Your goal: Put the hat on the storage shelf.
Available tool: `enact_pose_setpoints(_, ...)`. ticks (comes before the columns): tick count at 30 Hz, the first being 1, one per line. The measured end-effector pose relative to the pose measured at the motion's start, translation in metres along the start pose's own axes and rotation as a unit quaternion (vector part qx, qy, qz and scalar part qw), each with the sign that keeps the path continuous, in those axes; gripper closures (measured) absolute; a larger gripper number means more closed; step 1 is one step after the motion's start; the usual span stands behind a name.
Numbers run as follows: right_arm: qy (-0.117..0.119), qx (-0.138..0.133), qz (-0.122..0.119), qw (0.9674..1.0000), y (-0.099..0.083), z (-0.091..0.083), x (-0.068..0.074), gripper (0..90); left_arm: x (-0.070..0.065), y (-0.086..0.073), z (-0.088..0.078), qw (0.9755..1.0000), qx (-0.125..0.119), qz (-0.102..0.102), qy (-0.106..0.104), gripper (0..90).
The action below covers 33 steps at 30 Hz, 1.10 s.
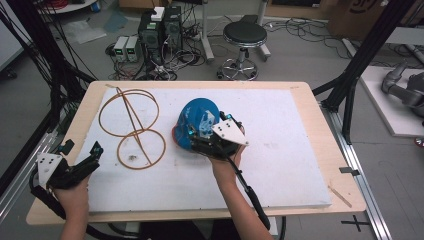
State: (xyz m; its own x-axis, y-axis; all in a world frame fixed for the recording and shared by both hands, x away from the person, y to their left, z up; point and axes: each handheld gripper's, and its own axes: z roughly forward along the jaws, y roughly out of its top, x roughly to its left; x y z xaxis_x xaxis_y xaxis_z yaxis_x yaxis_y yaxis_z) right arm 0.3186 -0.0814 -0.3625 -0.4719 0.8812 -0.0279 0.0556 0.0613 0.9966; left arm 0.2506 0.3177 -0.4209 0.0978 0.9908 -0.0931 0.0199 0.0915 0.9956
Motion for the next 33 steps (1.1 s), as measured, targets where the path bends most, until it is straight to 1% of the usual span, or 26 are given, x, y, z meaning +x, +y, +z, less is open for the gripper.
enact_pose_setpoints(3,0.002,0.009,0.005,0.9999,-0.003,0.007,0.003,5.3,0.0,0.0,0.0,1.0,-0.001,-0.002,0.001,15.0)
enact_pose_setpoints(4,0.002,0.009,0.005,0.9999,-0.003,0.007,0.003,5.3,0.001,0.0,0.0,1.0,0.0,-0.002,0.002,15.0)
enact_pose_setpoints(6,0.008,0.023,0.015,0.9996,-0.005,0.014,0.006,5.4,0.001,0.0,-0.001,1.0,-0.001,-0.002,0.002,15.0)
enact_pose_setpoints(7,0.008,0.023,0.015,0.9996,-0.005,0.014,0.006,5.4,0.001,0.0,-0.001,1.0,-0.001,-0.002,0.002,15.0)
enact_pose_setpoints(8,0.008,0.029,0.01,0.9995,-0.005,0.019,0.009,5.6,0.001,0.0,-0.001,1.0,-0.001,-0.002,0.002,15.0)
enact_pose_setpoints(9,0.008,0.029,0.01,0.9995,-0.005,0.019,0.009,5.6,0.001,0.0,-0.001,1.0,0.0,-0.002,0.003,15.0)
enact_pose_setpoints(11,0.01,0.032,0.008,0.9994,-0.006,0.026,0.014,6.2,0.002,0.0,-0.001,1.0,-0.001,-0.004,0.004,15.0)
enact_pose_setpoints(13,0.005,0.038,0.009,0.9992,-0.008,0.032,0.017,6.6,0.002,0.0,-0.001,1.0,-0.002,-0.004,0.004,15.0)
enact_pose_setpoints(16,0.001,0.047,0.027,0.9985,-0.013,0.039,0.02,8.3,0.003,0.0,-0.002,1.0,0.0,-0.003,0.005,15.0)
enact_pose_setpoints(18,-0.003,0.048,0.031,0.9983,-0.015,0.043,0.024,11.4,0.003,0.0,-0.002,1.0,-0.001,-0.005,0.005,15.0)
enact_pose_setpoints(19,-0.003,0.048,0.031,0.9983,-0.015,0.043,0.024,11.4,0.004,0.0,-0.002,1.0,-0.002,-0.006,0.006,15.0)
enact_pose_setpoints(21,-0.013,0.053,0.027,0.9981,-0.018,0.049,0.029,11.8,0.004,0.0,-0.003,1.0,-0.001,-0.007,0.007,15.0)
enact_pose_setpoints(25,-0.019,0.06,0.031,0.9975,-0.021,0.053,0.032,11.8,0.005,-0.001,-0.003,0.9999,-0.002,-0.009,0.007,15.0)
enact_pose_setpoints(26,-0.021,0.064,0.033,0.9972,-0.022,0.055,0.032,11.7,0.005,-0.001,-0.003,0.9999,-0.002,-0.01,0.007,15.0)
enact_pose_setpoints(27,-0.03,0.069,0.031,0.9967,-0.025,0.059,0.034,11.7,0.006,-0.001,-0.004,0.9999,-0.002,-0.01,0.008,15.0)
enact_pose_setpoints(28,-0.03,0.069,0.031,0.9967,-0.025,0.059,0.034,11.7,0.006,-0.001,-0.004,0.9999,-0.002,-0.01,0.008,15.0)
enact_pose_setpoints(29,-0.037,0.08,0.03,0.9957,-0.027,0.062,0.034,11.8,0.006,-0.001,-0.004,0.9999,-0.001,-0.009,0.008,15.0)
enact_pose_setpoints(30,-0.037,0.08,0.03,0.9957,-0.027,0.062,0.034,11.8,0.006,-0.001,-0.004,0.9999,-0.002,-0.009,0.008,15.0)
enact_pose_setpoints(31,-0.042,0.082,0.031,0.9953,-0.028,0.064,0.034,11.8,0.006,-0.001,-0.004,0.9999,-0.001,-0.01,0.009,15.0)
enact_pose_setpoints(32,-0.05,0.088,0.036,0.9942,-0.03,0.066,0.034,11.8,0.006,-0.001,-0.004,0.9999,-0.001,-0.01,0.009,15.0)
enact_pose_setpoints(33,-0.05,0.088,0.036,0.9942,-0.03,0.066,0.034,11.8,0.007,-0.001,-0.004,0.9999,0.0,-0.01,0.01,15.0)
